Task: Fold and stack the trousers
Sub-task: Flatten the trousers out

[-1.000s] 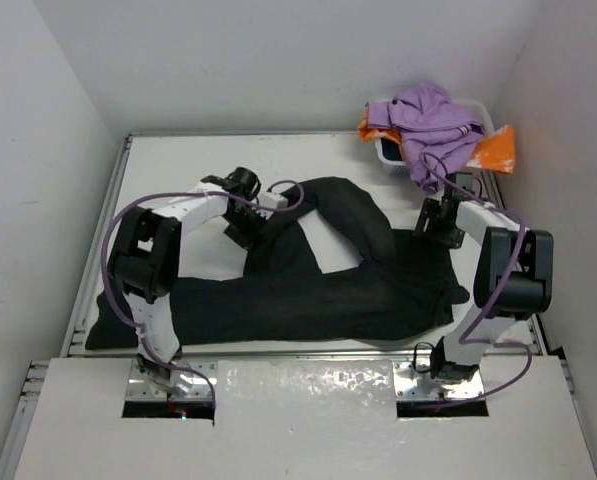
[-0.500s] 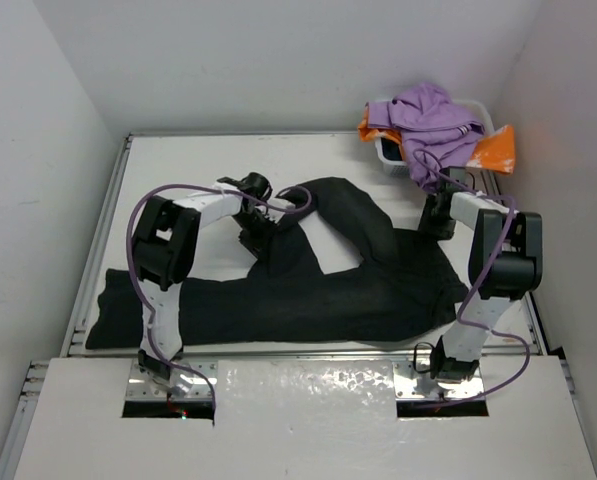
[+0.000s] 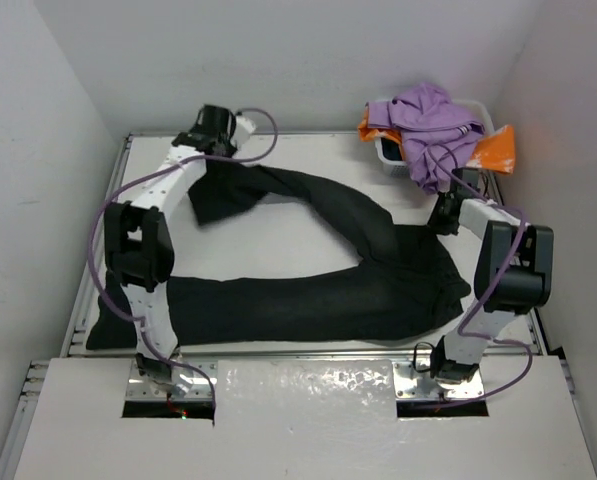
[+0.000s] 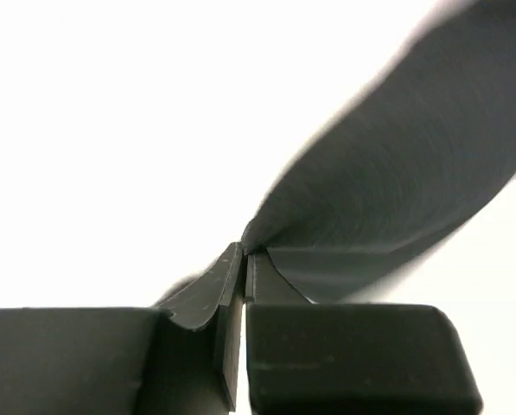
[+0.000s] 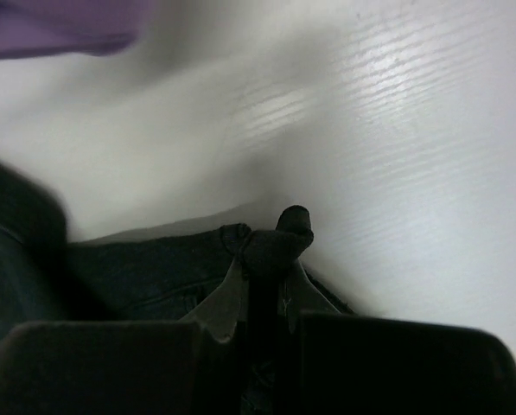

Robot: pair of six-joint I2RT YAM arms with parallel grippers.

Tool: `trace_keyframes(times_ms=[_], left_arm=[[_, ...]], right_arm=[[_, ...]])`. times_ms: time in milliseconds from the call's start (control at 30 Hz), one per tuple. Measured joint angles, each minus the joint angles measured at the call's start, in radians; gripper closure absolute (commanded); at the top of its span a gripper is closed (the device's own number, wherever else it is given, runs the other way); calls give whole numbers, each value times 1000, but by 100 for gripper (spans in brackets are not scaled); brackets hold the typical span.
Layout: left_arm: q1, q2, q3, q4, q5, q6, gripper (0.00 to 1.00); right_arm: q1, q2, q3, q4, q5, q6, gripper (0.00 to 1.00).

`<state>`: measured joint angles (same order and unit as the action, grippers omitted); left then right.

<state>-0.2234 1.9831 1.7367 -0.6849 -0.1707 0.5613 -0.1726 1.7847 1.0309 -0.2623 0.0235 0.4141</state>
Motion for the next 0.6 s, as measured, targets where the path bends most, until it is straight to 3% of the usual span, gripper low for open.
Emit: trace_keyframes(times_ms=[167, 300, 367, 533, 600], left_arm=[[5, -105, 58, 355, -315, 346, 100], [8, -145, 51, 567, -380, 492, 100], [8, -224, -68, 605, -354, 517, 100], [9, -512, -591, 573, -312, 537, 100], [18, -588, -783, 506, -299, 525, 91]], right_arm=[[-2, -129, -23, 33, -17, -14, 100], [-2, -192, -55, 70, -39, -21, 100], [-2, -210, -85, 96, -53, -20, 100], [-2, -220, -154, 139, -89, 2, 100], [-2, -221, -173, 154, -93, 8, 100]])
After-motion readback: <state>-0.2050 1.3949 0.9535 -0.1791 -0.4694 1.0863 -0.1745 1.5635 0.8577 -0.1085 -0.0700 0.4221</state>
